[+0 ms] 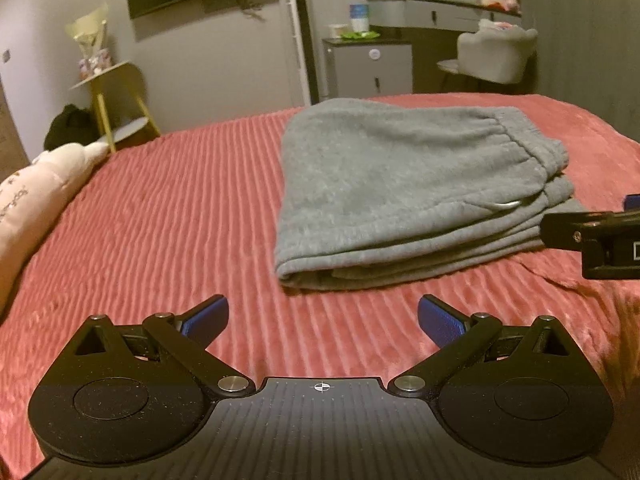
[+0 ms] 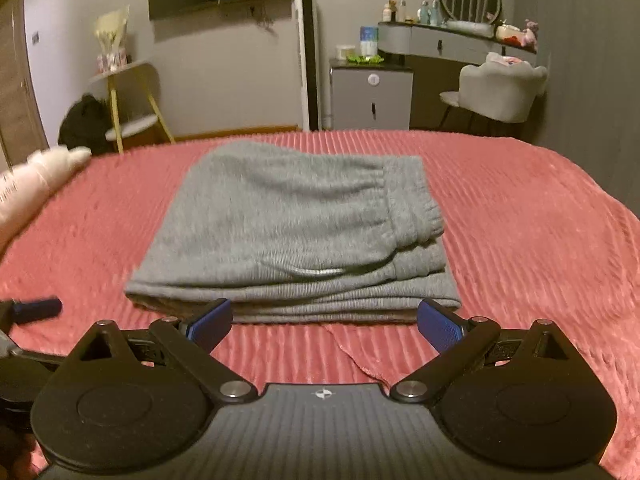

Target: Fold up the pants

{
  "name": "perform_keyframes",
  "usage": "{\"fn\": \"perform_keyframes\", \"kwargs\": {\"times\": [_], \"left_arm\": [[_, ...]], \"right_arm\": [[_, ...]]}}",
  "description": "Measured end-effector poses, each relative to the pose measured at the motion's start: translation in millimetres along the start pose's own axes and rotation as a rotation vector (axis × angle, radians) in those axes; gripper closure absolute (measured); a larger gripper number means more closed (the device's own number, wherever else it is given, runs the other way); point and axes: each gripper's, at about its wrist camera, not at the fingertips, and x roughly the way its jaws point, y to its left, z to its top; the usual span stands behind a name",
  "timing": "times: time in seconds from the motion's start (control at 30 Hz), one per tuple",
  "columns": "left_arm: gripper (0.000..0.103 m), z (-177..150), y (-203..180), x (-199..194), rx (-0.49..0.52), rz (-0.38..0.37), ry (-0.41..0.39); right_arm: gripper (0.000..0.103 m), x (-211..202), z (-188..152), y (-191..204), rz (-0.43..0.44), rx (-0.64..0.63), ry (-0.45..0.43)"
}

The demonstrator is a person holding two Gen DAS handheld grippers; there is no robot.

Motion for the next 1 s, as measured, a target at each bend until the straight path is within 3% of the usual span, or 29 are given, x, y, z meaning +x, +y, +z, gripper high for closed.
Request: {"fn": "perform_keyframes", "kwargs": {"times": [0.2, 0.53, 1.0], "left_arm": [[0.000, 4.0, 1.9, 20.8, -0.021, -0.050, 0.091], [0.000, 10.4, 12.9, 35.4, -0.096, -0.082, 0.131], [0.000, 11.9, 11.9, 48.1, -0.117, -0.096, 0.172]], "right_arm": [[0.004, 17.7, -2.0, -1.6, -0.034, 0.001, 0.036], [0.004, 37.0, -3.3, -8.0, -0.028, 0.019, 0.098], [0.004, 46.5, -2.9, -11.6, -0.025, 0.040, 0.128]]}}
